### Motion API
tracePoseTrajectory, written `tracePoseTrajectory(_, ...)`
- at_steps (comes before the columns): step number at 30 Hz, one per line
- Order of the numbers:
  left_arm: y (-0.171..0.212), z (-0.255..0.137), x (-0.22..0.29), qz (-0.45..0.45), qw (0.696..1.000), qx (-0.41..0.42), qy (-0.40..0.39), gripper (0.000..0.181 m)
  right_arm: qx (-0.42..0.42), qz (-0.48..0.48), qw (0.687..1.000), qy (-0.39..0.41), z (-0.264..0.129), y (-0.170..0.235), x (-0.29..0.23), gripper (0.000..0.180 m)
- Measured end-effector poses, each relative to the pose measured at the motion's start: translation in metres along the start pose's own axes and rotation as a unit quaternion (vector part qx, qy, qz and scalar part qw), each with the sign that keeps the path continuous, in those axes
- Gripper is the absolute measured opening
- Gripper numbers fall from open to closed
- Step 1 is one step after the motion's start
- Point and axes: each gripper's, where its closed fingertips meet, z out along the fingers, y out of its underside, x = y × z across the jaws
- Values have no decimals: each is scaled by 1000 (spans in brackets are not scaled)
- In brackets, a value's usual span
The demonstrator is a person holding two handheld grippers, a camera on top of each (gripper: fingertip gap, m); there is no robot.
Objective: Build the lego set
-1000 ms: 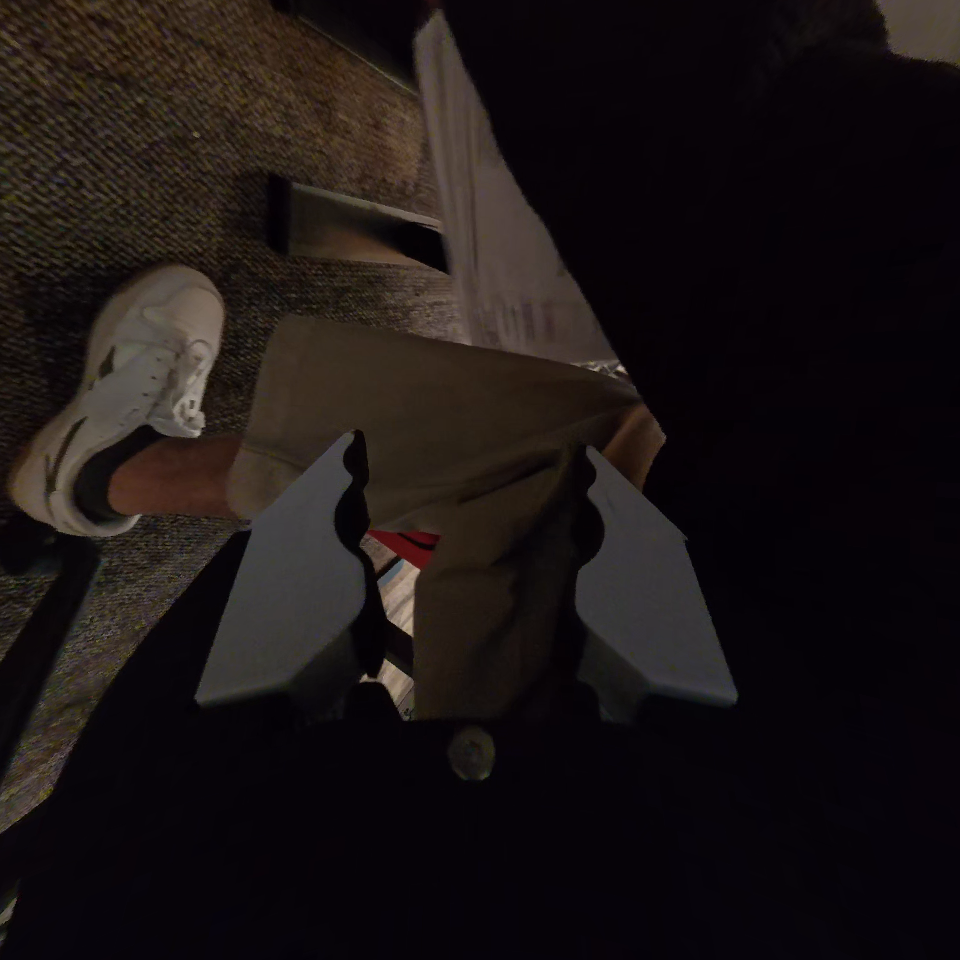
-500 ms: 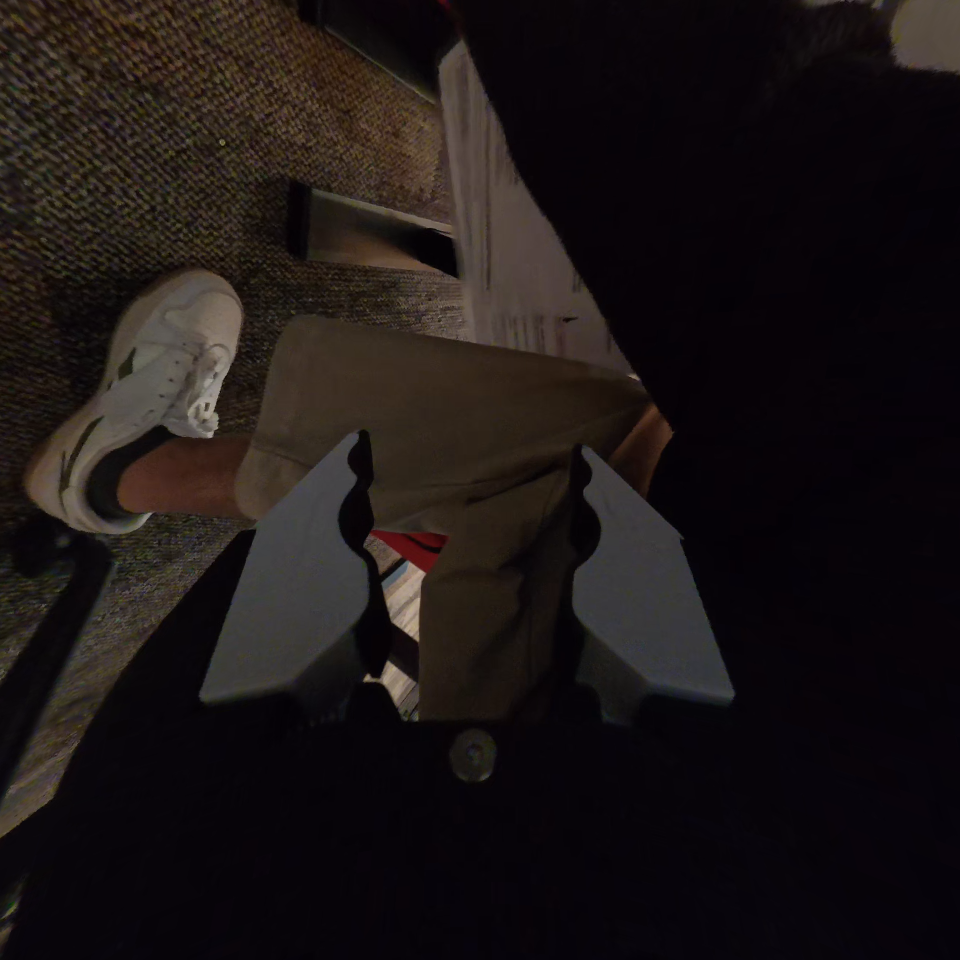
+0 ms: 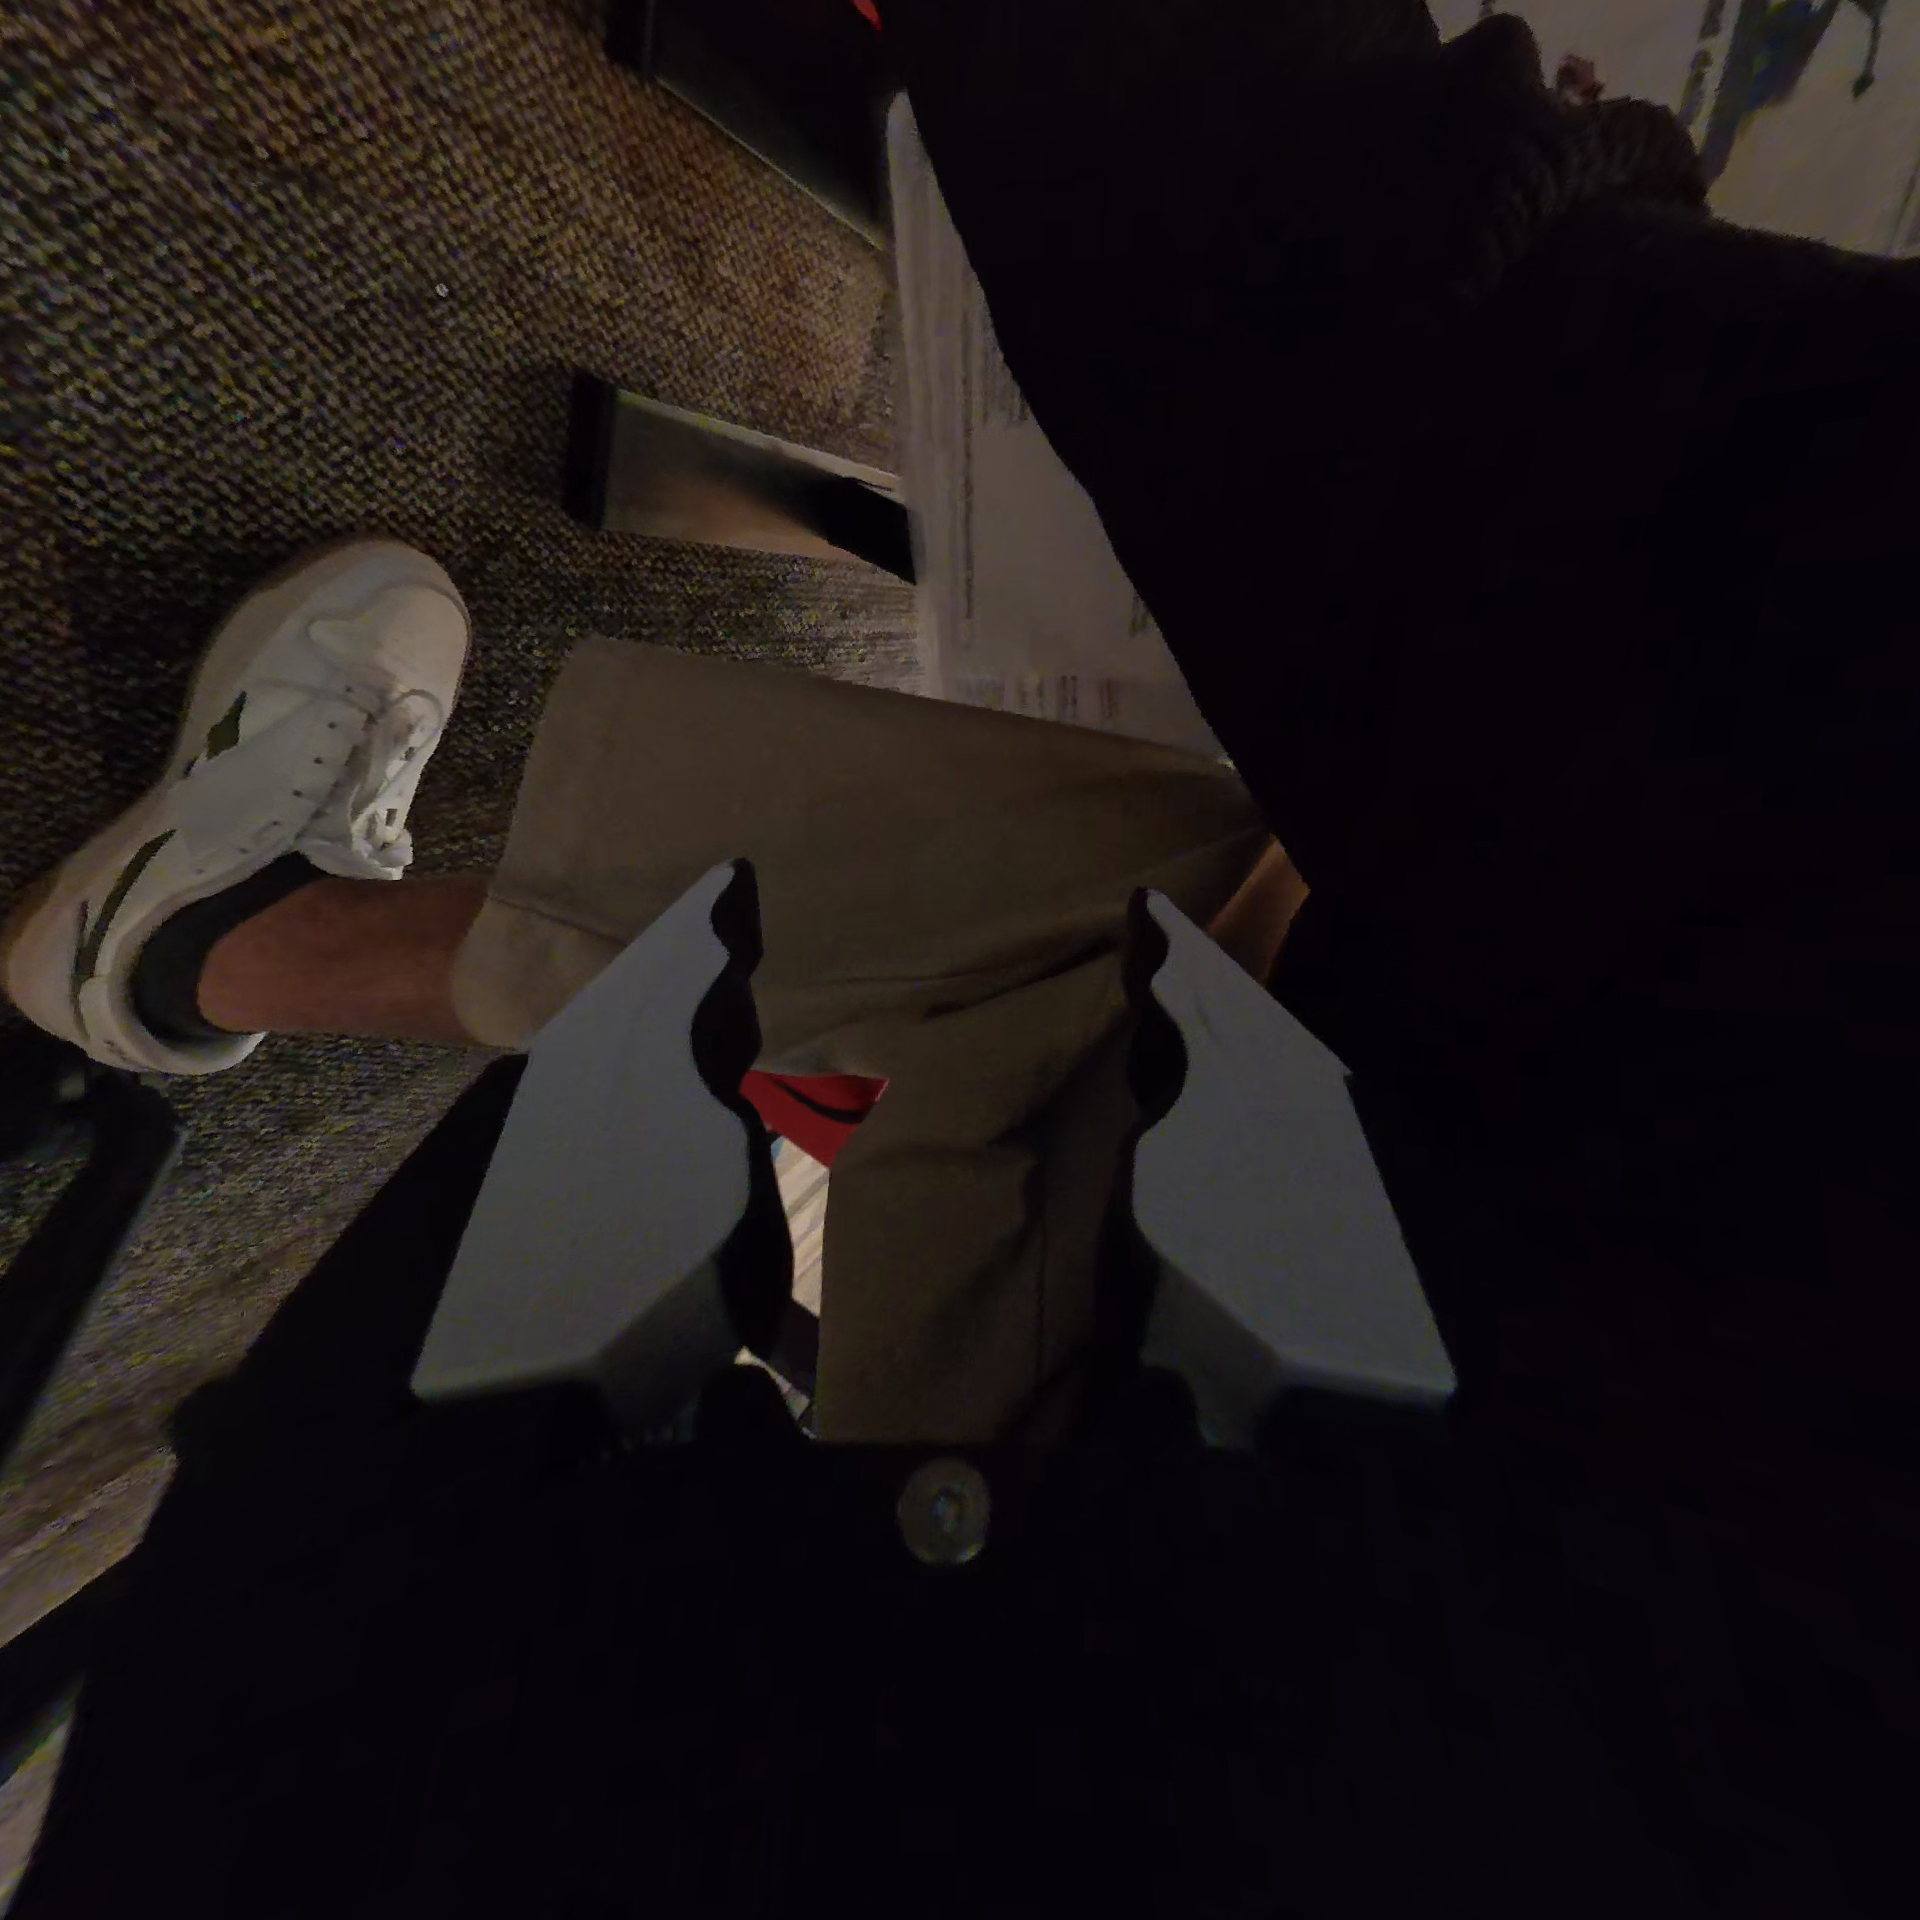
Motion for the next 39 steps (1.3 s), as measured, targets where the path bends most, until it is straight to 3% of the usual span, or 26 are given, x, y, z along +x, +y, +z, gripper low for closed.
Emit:
tracePoseTrajectory(5, -3, 1, 2, 1, 1000, 2, -1, 67, -17, 19, 1000, 2, 8, 3, -4, 33)
tracePoseTrajectory(11, -8, 1, 4, -1, 1000, 7, 6, 66, -8, 40, 999, -33, 12, 3, -13, 9)
tracePoseTrajectory(17, -10, 1, 6, -2, 1000, 8, 9, 66, -2, 12, 999, -41, 9, 2, -17, 9)
tracePoseTrajectory(28, -7, 1, 18, -2, 1000, 6, 28, 66, 18, -12, 991, -132, -48, 31, -69, 9)
tracePoseTrajectory(33, -6, -1, 26, 1, 999, 9, 40, 64, 32, -118, 980, -159, -79, 45, -95, 9)
tracePoseTrajectory(39, -2, -3, 20, 0, 1000, 6, 9, 65, 56, -294, 939, -170, -119, 73, -128, 9)
